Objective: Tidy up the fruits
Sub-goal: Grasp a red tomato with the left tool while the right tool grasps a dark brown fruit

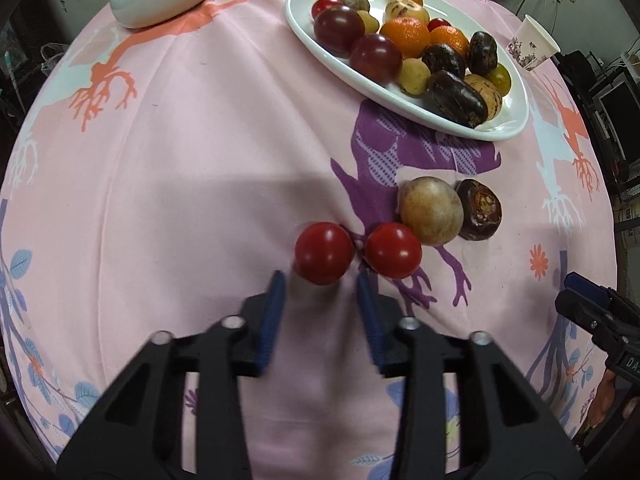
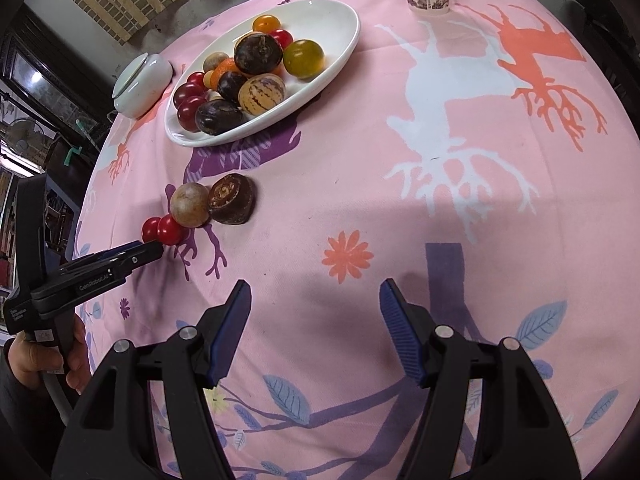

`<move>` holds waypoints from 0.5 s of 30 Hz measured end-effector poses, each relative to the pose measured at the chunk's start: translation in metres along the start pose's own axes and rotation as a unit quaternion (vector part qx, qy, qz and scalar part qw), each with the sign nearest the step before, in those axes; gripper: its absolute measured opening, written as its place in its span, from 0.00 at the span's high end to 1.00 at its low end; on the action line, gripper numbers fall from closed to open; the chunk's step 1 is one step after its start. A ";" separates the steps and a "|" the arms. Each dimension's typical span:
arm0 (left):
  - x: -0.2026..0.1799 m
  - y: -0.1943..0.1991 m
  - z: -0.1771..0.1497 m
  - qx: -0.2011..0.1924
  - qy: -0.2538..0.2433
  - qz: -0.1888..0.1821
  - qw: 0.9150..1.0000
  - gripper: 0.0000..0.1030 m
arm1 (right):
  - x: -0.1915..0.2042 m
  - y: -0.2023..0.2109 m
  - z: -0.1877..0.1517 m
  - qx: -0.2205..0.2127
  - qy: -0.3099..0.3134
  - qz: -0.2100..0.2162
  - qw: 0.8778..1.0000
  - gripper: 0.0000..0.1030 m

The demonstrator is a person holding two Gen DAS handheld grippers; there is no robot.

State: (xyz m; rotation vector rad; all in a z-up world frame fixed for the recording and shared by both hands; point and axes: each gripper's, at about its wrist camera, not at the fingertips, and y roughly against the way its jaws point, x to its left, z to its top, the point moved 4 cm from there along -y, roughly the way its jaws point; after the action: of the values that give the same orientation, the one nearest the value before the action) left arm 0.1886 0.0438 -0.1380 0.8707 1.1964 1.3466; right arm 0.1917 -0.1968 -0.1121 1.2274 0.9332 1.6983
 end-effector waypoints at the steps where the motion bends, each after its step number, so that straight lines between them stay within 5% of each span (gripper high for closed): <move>1: -0.001 -0.002 0.001 0.000 0.000 0.000 1.000 0.71 | 0.001 -0.001 0.000 0.001 0.000 0.002 1.000 0.35; 15: 0.005 0.015 -0.010 -0.020 0.022 -0.021 0.999 0.76 | 0.028 -0.010 0.005 0.009 0.031 0.021 0.999 0.35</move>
State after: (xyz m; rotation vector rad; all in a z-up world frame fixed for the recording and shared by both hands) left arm 0.1747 0.0480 -0.1261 0.7868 1.2109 1.3576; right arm 0.1935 -0.1671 -0.1096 1.2195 0.9682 1.7727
